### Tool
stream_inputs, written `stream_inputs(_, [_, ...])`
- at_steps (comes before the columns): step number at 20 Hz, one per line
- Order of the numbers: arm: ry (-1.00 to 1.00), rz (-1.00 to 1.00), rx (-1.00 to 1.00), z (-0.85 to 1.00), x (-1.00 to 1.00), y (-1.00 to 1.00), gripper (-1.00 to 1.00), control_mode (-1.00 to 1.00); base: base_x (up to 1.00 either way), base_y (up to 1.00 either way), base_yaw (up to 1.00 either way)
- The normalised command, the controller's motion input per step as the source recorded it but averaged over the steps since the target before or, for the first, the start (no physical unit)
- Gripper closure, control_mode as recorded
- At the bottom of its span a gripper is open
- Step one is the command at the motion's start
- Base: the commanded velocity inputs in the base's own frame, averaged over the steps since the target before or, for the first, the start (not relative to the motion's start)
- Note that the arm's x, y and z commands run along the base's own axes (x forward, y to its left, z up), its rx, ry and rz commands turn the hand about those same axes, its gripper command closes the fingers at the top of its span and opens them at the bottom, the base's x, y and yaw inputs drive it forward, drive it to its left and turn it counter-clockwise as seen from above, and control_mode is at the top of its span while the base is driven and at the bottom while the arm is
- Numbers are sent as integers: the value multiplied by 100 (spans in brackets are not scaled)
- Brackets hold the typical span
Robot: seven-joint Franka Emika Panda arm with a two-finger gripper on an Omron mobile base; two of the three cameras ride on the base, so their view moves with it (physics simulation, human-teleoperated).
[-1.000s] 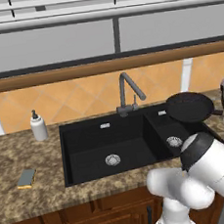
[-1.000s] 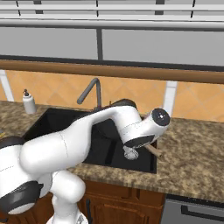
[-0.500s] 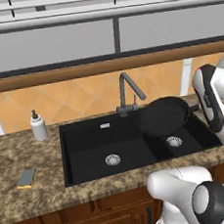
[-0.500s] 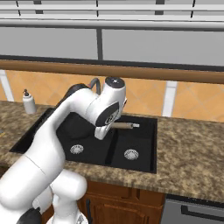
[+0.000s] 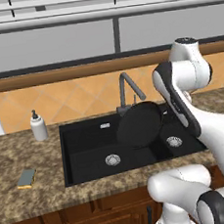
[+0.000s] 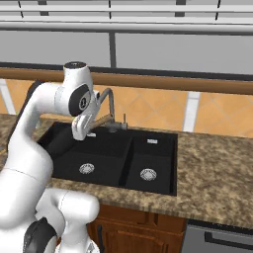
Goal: Pick the pan and sponge and place them into the sink. Then turn on the water.
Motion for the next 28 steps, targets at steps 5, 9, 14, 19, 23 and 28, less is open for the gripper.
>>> stream_inputs(5, [5,1,-20,19,0,100,100,-100,0,0,0])
stream_inputs(9, [0,-17,-19,0,0,100,100,-100,0,0,0])
stream_inputs(14, [0,-35,-8,-3,0,100,100,-100,0,0,0])
stream_inputs(19, [0,-41,0,-4,10,97,100,-100,0,0,0])
stream_inputs(23, [-11,-15,9,-29,22,56,100,-100,0,0,0])
stream_inputs(28, [-23,0,24,-39,19,26,100,-100,0,0,0])
